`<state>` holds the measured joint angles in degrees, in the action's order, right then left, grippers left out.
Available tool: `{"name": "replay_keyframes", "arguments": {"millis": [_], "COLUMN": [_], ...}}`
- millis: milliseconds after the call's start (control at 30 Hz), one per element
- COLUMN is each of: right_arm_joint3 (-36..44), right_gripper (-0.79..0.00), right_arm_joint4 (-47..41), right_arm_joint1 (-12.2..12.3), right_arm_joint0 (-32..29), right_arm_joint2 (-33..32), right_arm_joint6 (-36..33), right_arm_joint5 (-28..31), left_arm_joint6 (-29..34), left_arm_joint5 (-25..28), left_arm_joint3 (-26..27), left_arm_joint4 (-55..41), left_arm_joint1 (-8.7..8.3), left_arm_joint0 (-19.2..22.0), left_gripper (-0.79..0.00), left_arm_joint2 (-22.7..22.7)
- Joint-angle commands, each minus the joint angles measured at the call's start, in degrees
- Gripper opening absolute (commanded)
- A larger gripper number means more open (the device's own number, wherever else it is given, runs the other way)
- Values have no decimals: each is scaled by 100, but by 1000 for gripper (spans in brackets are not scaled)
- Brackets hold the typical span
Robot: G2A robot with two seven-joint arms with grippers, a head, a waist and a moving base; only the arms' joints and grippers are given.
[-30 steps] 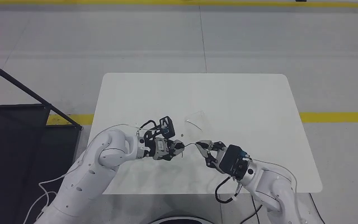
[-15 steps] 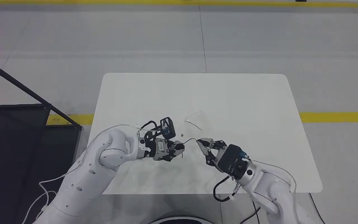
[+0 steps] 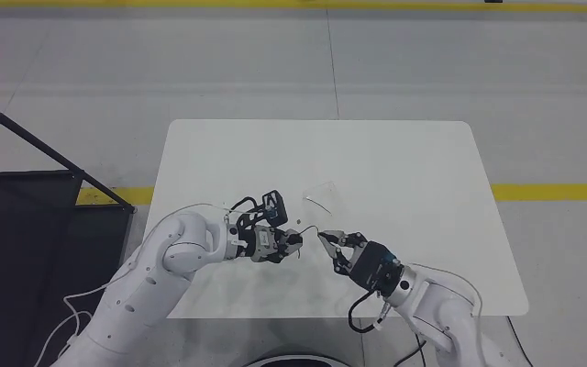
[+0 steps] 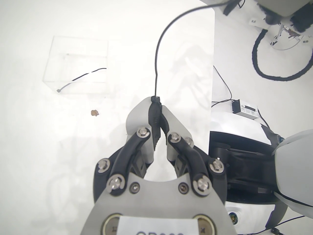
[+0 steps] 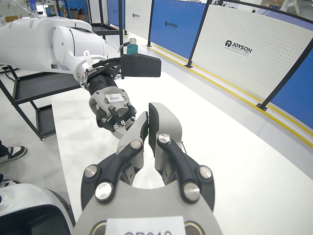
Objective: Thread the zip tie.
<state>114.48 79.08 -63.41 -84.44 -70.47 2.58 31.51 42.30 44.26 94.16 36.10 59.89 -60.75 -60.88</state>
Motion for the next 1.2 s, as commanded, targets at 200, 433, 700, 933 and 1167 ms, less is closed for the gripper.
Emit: {"name": "replay_keyframes", "arguments": {"millis": [200, 433, 700, 933, 1167], "right_arm_joint3": [8, 26, 67, 76, 75], "right_gripper": [-785, -785, -785, -785, -785], "right_arm_joint4": [236, 372, 546, 652, 647], "right_arm_joint1": [30, 46, 50, 59, 63], "right_arm_joint0": [5, 73, 124, 187, 254], "right_arm_joint2": [7, 92, 247, 351, 412], "right_arm_joint6": [43, -71, -161, -355, -525], "right_arm_joint5": [293, 542, 628, 742, 798], "left_arm_joint6": [-34, -39, -18, -23, -24], "left_arm_joint5": [-152, -231, -273, -317, -340], "left_arm_joint3": [-28, -42, -65, -87, -83], "left_arm_joint4": [-60, -99, -127, -171, -177], "left_arm_joint1": [-17, -31, -48, -62, -75], "left_arm_joint0": [23, 40, 67, 87, 97], "left_gripper": [-785, -785, -785, -785, -785], "left_arm_joint2": [8, 27, 54, 64, 82]}}
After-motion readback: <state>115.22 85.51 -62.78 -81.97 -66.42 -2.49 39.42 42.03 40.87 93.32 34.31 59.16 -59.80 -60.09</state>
